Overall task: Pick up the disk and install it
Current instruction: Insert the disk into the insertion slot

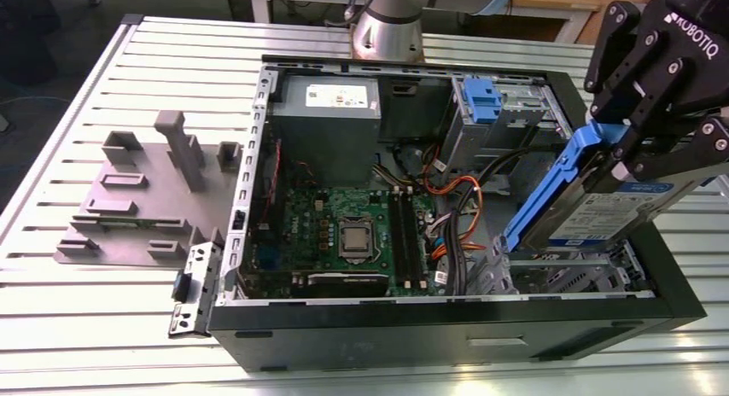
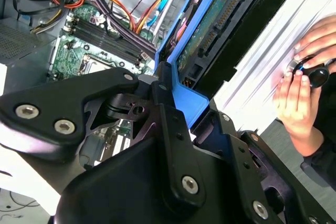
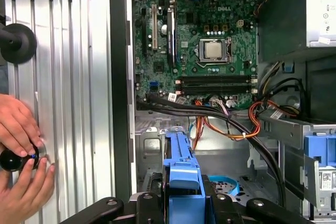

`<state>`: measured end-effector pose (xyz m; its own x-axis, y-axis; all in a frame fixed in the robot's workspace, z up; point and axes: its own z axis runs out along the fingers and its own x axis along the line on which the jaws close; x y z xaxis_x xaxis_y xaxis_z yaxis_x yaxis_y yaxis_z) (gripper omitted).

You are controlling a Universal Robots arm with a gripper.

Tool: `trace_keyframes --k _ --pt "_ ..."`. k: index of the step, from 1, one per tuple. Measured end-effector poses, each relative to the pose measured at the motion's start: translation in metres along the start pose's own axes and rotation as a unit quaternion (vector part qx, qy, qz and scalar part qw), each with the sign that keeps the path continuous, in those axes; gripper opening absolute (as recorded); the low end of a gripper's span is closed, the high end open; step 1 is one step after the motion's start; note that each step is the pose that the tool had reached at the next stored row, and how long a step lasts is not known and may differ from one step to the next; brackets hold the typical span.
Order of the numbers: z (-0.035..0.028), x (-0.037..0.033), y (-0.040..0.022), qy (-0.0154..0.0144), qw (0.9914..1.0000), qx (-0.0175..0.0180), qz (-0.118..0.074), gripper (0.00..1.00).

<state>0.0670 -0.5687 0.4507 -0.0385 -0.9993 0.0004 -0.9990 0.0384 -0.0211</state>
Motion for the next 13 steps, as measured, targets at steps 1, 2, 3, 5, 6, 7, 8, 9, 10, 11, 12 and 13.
trace_keyframes --k 1,2,3,5,6,7,8,9,10,11,12,13 --pt "0.0007 0.0000 -0.0013 0.0000 1.00000 0.0000 0.000 0.36" --pt "0.0013 -0.0001 -0.0024 0.0000 1.00000 0.0000 0.000 0.36" --pt "0.0020 -0.0001 -0.0033 0.0000 1.00000 0.0000 0.000 0.36" --pt "0.0035 -0.0002 -0.0040 0.0000 1.00000 0.0000 0.000 0.36" --pt "0.0044 -0.0002 -0.0040 0.0000 1.00000 0.0000 0.001 0.36" --pt "0.0053 -0.0002 -0.0041 0.0000 1.00000 0.0000 0.001 0.36" --pt "0.0063 -0.0002 -0.0041 0.0000 1.00000 0.0000 0.001 0.36" --pt "0.0073 -0.0002 -0.0041 0.0000 1.00000 0.0000 0.001 0.36" --pt "0.0083 -0.0002 -0.0041 0.0000 1.00000 0.0000 0.001 0.36" --pt "0.0092 -0.0002 -0.0041 0.0000 1.00000 0.0000 0.001 0.36" --pt "0.0101 -0.0002 -0.0041 0.0000 1.00000 0.0000 0.001 0.36" --pt "0.0110 -0.0002 -0.0041 0.0000 1.00000 0.0000 0.001 0.36"
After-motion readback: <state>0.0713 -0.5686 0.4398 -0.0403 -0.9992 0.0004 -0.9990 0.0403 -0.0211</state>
